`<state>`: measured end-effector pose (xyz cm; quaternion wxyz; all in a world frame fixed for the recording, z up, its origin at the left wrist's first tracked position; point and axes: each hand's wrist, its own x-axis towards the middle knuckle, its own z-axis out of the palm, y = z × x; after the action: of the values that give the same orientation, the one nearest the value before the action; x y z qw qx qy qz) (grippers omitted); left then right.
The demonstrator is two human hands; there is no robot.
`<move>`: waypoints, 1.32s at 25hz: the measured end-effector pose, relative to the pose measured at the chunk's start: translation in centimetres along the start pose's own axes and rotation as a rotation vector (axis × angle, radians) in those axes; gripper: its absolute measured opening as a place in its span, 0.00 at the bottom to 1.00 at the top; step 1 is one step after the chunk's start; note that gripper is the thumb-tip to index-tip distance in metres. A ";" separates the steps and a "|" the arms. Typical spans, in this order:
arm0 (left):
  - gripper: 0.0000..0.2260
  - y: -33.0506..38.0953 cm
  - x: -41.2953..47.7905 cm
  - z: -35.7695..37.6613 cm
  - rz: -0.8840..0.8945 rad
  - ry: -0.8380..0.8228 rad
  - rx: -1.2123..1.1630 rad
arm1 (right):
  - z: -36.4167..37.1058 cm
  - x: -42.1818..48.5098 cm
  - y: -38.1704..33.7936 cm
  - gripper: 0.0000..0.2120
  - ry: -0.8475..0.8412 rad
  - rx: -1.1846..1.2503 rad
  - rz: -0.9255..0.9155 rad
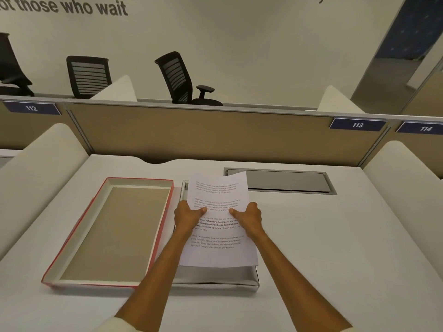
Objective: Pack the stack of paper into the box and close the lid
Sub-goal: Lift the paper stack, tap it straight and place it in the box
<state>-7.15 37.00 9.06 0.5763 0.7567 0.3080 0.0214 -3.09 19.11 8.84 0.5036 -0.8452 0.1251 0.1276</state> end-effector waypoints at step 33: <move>0.15 -6.0 3.9 1.6 -0.126 -0.057 0.018 | 5.1 2.9 4.1 0.09 -0.059 -0.167 0.039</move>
<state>-6.01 38.47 1.94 0.5781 0.7413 0.3386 -0.0392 -2.22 21.52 2.12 0.4323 -0.8776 0.1156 0.1722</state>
